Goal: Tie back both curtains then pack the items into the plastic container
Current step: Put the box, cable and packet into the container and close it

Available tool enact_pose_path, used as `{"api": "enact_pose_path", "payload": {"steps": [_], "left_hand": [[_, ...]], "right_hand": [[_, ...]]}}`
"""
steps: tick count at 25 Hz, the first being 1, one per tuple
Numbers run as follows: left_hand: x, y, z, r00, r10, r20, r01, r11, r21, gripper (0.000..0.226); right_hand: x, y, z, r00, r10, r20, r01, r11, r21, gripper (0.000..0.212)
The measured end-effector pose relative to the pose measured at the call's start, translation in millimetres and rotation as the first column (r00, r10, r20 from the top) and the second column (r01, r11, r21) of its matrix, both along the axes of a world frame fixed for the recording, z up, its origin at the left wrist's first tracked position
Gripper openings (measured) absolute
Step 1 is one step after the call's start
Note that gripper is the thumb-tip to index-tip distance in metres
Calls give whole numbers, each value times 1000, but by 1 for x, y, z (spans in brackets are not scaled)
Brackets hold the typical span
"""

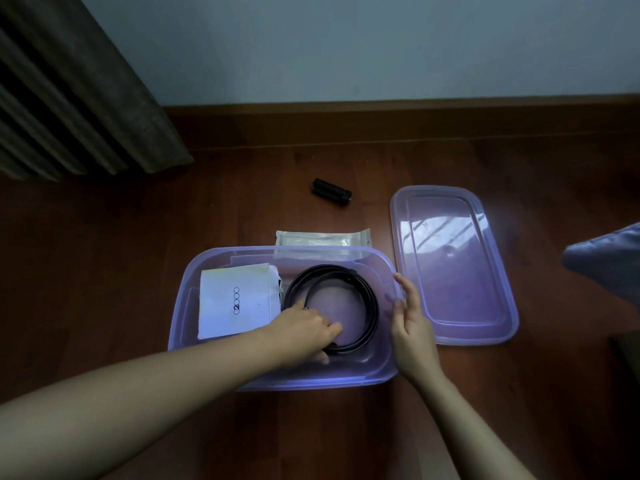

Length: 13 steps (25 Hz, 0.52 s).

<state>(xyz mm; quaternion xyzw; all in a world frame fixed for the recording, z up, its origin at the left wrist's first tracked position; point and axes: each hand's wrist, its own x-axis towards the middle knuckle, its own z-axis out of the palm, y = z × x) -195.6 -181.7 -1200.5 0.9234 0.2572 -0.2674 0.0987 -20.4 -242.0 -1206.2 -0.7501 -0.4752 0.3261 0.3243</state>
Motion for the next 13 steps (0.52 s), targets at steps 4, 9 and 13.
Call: {"api": "enact_pose_path", "payload": {"steps": [4,9,13], "left_hand": [[-17,13,10,980,-74,187,47,988,145,61],[-42,10,31,681,666,304,-716,694,83,73],[-60,-7,6,658,737,155,-744,668,-16,88]], "right_hand": [[-1,1,0,995,12,104,-6,998,-60,37],[-4,-2,5,978,65,198,-51,996,-75,45],[-4,0,3,968,102,228,-78,991,-112,59]]}}
